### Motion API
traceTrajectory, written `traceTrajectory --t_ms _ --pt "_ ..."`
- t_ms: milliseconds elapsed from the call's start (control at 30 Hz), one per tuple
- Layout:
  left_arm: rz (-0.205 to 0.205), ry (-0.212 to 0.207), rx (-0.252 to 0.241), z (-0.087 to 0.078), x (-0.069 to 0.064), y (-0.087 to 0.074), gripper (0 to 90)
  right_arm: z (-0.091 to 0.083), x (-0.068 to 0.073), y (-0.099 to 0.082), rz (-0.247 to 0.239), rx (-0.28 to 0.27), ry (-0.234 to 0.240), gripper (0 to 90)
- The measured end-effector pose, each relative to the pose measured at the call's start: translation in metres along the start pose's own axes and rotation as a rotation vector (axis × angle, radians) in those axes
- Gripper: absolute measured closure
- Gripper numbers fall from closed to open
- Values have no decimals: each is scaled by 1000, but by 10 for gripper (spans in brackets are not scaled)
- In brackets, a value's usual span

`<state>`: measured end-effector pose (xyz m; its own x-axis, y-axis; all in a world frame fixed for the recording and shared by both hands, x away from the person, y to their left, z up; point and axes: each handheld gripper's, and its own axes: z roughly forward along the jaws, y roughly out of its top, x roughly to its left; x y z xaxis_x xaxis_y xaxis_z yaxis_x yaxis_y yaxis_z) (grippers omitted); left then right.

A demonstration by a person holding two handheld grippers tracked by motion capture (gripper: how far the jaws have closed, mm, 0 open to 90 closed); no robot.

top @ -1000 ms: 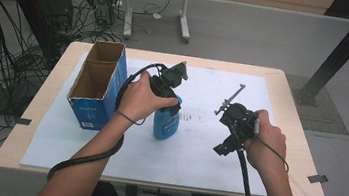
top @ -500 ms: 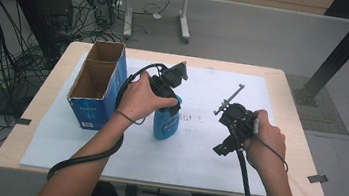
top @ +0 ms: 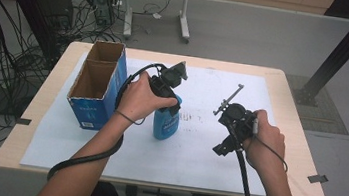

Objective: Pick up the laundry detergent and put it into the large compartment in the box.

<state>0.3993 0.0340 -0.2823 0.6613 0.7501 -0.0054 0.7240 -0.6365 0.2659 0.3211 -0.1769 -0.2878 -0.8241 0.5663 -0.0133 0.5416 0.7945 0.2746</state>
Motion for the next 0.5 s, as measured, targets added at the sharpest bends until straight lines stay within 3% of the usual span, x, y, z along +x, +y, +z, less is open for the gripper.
traceTrajectory --t_ms 500 --pt "-9 0 -7 0 -1 0 371 0 0 0 2 0 0 50"
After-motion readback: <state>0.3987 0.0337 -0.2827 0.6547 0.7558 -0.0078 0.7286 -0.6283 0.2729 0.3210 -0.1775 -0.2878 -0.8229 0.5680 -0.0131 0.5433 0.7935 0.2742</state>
